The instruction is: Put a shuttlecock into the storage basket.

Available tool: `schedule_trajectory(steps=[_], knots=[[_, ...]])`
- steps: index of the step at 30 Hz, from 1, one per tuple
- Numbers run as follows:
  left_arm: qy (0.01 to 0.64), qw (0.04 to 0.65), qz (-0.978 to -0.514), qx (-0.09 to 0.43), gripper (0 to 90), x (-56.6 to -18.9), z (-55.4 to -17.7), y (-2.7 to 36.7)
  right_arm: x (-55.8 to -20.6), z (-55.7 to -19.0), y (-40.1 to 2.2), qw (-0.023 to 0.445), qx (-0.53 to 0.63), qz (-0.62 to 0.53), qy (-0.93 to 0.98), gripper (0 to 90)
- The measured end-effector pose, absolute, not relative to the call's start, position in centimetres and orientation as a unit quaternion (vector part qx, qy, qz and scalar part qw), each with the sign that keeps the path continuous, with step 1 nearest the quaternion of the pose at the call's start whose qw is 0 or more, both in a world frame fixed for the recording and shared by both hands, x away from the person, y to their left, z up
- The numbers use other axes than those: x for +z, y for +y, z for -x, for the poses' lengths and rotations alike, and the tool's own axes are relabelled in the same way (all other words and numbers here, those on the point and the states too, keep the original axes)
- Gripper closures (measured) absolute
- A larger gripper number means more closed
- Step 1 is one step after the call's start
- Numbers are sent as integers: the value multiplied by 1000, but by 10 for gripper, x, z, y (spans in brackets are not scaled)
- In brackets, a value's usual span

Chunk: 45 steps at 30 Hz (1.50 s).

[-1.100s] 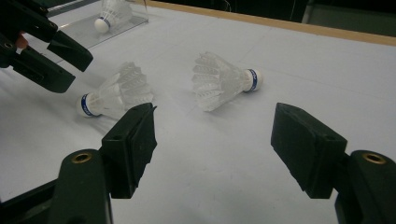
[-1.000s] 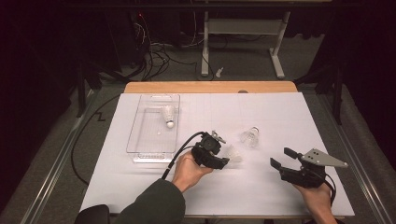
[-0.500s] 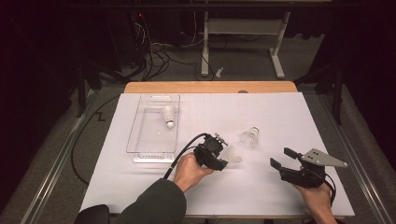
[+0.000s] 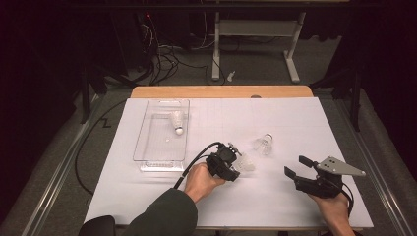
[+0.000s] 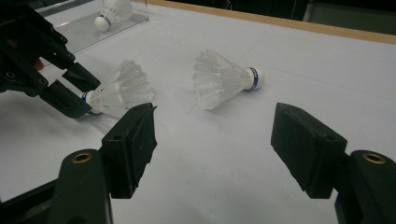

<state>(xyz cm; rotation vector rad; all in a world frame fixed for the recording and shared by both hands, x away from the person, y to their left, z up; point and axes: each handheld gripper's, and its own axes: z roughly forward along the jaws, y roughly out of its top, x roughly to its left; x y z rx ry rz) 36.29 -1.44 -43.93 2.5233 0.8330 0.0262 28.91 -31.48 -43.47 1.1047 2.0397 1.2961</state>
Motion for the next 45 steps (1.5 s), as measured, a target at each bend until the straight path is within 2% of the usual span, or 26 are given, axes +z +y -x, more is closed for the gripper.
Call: schedule_trajectory(steps=[12,27,45], knots=[[304,234,-924,10,639,-442,-364,-15,-435,-289,-315,240,473,-403,745,310],[296,230,-927,14,650,-441,-362,-16,-435,-289,-315,239,473,-404,745,310],[295,256,-920,14,652,-430,-357,-10,-435,-289,-315,240,474,-404,745,310]])
